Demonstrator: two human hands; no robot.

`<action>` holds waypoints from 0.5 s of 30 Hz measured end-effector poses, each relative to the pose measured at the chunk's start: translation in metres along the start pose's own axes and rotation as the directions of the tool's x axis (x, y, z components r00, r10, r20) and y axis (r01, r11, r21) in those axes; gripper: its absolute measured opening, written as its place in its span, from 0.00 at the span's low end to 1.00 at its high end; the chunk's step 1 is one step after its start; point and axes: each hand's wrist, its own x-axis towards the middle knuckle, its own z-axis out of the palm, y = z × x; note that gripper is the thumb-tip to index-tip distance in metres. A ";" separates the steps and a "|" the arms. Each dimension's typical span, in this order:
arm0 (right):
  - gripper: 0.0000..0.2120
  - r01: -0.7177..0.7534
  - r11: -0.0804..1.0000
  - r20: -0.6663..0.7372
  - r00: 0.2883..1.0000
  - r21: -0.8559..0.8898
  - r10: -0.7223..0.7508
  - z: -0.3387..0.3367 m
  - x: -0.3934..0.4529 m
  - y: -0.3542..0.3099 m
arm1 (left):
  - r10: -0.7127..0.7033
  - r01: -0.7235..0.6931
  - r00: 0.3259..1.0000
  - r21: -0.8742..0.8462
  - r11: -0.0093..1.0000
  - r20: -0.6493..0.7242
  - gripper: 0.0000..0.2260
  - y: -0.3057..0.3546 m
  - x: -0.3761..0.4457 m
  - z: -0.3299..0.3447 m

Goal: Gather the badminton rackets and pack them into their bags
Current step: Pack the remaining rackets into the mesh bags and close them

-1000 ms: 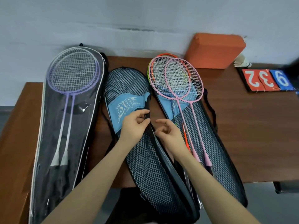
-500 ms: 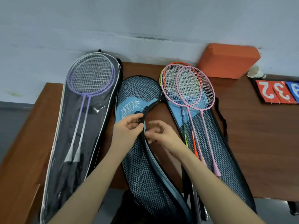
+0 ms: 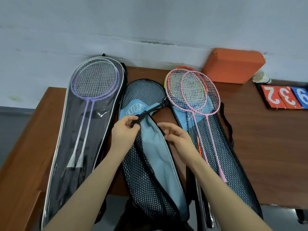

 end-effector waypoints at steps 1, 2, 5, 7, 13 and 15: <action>0.20 -0.009 0.999 -0.012 1.000 -0.042 0.008 -0.003 -0.003 -0.002 | 0.017 -0.018 1.000 0.073 0.997 0.010 0.10 -0.002 0.004 0.004; 0.19 -0.015 0.997 -0.025 1.000 -0.081 0.013 -0.005 -0.004 -0.002 | 0.039 -0.044 0.999 0.147 0.988 0.036 0.11 -0.003 0.007 0.009; 0.12 0.001 0.993 -0.077 0.997 -0.115 -0.010 -0.005 -0.007 -0.003 | 0.145 -0.190 0.977 0.333 0.924 0.154 0.16 -0.001 0.019 0.026; 0.07 0.015 0.993 -0.139 0.990 -0.120 -0.032 -0.004 -0.006 -0.002 | 0.189 -0.274 0.954 0.422 0.864 0.231 0.18 0.003 0.026 0.035; 0.18 -0.018 0.971 -0.220 0.975 -0.238 -0.036 0.001 0.005 -0.010 | 0.298 -0.324 0.943 0.210 0.922 0.146 0.13 0.030 0.027 0.024; 0.14 -0.047 0.969 -0.214 0.977 -0.244 -0.006 0.002 0.007 -0.019 | 0.311 -0.318 0.948 0.146 0.937 0.072 0.12 0.040 0.019 0.013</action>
